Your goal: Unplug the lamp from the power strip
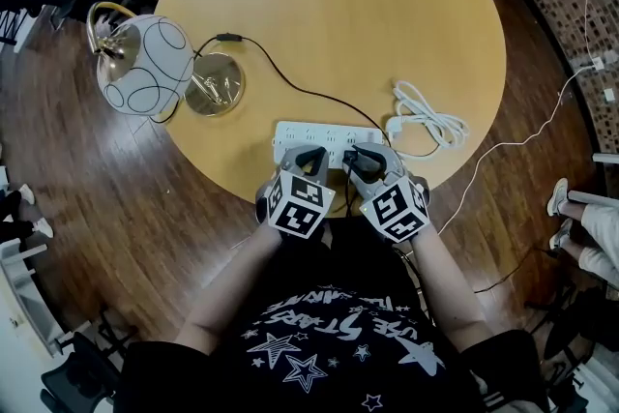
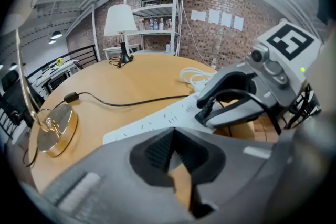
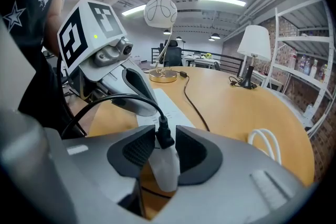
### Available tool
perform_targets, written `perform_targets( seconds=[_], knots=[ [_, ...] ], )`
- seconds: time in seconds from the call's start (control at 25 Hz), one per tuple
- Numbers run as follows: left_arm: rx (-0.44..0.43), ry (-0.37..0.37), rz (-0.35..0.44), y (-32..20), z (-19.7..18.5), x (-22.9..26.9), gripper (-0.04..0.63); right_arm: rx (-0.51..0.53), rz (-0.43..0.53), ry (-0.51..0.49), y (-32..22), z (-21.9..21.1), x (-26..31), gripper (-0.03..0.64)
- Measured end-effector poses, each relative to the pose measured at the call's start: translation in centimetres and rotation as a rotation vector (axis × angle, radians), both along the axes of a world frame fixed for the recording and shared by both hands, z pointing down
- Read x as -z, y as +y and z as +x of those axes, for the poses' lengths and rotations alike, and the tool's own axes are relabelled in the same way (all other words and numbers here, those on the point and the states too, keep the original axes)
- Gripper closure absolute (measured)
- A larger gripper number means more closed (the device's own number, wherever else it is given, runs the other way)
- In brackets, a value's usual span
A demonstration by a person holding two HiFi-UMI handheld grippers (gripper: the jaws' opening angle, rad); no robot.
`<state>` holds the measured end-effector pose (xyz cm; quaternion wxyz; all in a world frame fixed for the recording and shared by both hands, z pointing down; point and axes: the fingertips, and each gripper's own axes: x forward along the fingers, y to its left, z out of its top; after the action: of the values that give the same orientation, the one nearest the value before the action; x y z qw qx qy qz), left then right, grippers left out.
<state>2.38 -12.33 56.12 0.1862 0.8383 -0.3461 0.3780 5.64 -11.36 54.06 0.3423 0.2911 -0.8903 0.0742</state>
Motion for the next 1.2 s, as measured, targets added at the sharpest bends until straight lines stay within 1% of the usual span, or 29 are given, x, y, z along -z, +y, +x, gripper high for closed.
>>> perform_targets(
  seconds=[0.12,0.28,0.44,0.6,0.76,0.96,1.08,1.2],
  knots=[
    [0.001,-0.007,-0.022,0.13,0.04,-0.01,0.591,0.019,0.004,0.016,0.3,-0.11,0.05,0.502],
    [0.036,0.01,-0.056,0.07,-0.01,-0.05,0.591,0.065,0.011,0.037,0.52,-0.28,0.17,0.528],
    [0.066,0.028,-0.075,-0.12,-0.14,-0.04,0.591,0.082,-0.011,0.029,0.52,-0.34,0.33,0.548],
    [0.071,0.032,-0.097,-0.25,-0.13,-0.03,0.591,0.105,0.004,0.04,0.59,-0.37,0.45,0.554],
    [0.091,0.053,-0.103,-0.31,-0.18,0.02,0.591,0.096,-0.005,-0.005,0.52,-0.28,0.57,0.555],
    [0.108,0.063,-0.108,-0.33,-0.2,0.02,0.591,0.074,-0.041,-0.115,0.61,-0.2,0.4,0.555],
    [0.106,0.064,-0.112,-0.34,-0.2,-0.01,0.591,0.076,-0.023,-0.12,0.61,-0.22,0.4,0.557],
    [0.1,0.046,-0.092,-0.28,-0.17,0.02,0.591,0.075,0.003,-0.114,0.7,-0.25,0.49,0.557]
  ],
)
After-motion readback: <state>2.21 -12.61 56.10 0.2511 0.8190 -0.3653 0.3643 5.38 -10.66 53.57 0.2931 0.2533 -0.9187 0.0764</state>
